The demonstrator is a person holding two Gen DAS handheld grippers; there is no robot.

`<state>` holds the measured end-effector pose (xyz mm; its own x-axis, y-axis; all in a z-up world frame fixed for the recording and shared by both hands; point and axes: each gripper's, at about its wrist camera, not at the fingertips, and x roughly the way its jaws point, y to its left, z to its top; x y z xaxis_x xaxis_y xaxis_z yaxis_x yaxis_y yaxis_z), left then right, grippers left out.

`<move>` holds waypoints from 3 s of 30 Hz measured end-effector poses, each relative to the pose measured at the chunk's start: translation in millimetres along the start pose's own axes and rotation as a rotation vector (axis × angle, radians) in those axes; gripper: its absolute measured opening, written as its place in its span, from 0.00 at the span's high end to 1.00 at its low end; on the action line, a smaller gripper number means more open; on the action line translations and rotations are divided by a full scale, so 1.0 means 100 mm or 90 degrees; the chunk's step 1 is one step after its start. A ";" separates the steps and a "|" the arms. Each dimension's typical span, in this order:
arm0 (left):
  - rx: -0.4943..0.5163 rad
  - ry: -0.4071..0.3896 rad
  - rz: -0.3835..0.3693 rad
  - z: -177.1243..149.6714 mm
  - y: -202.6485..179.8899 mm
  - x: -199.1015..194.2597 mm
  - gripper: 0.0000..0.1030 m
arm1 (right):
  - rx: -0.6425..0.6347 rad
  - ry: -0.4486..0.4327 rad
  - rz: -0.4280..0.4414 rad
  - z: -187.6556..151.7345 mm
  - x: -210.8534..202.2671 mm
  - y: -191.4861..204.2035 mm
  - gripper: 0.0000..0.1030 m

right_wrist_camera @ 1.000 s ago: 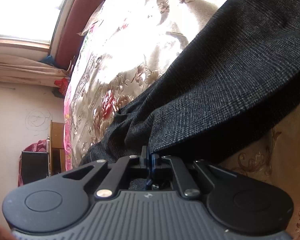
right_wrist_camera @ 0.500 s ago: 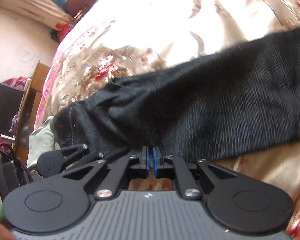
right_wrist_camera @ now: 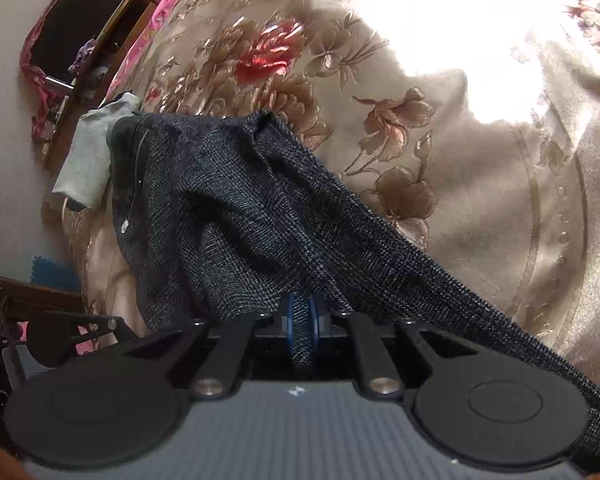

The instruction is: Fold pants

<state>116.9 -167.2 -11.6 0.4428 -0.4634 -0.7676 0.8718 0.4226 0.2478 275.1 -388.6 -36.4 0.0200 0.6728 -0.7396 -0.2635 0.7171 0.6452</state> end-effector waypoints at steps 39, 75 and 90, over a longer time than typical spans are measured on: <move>-0.069 0.003 -0.038 -0.09 0.11 0.28 0.54 | -0.224 -0.013 0.058 0.86 0.53 0.09 0.83; 0.050 0.126 -0.021 0.47 -0.18 0.55 0.45 | 0.395 -0.381 -0.438 -2.37 -1.56 -0.58 0.77; 0.158 0.071 -0.088 1.38 -1.00 0.75 0.44 | 0.620 -0.618 -0.444 -3.55 -2.09 -1.08 0.67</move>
<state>92.2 -351.4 -12.5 0.3032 -0.4095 -0.8604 0.9527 0.1516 0.2635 -43.3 -671.2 -19.9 0.5681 -0.2568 -0.7819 0.7683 0.5061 0.3919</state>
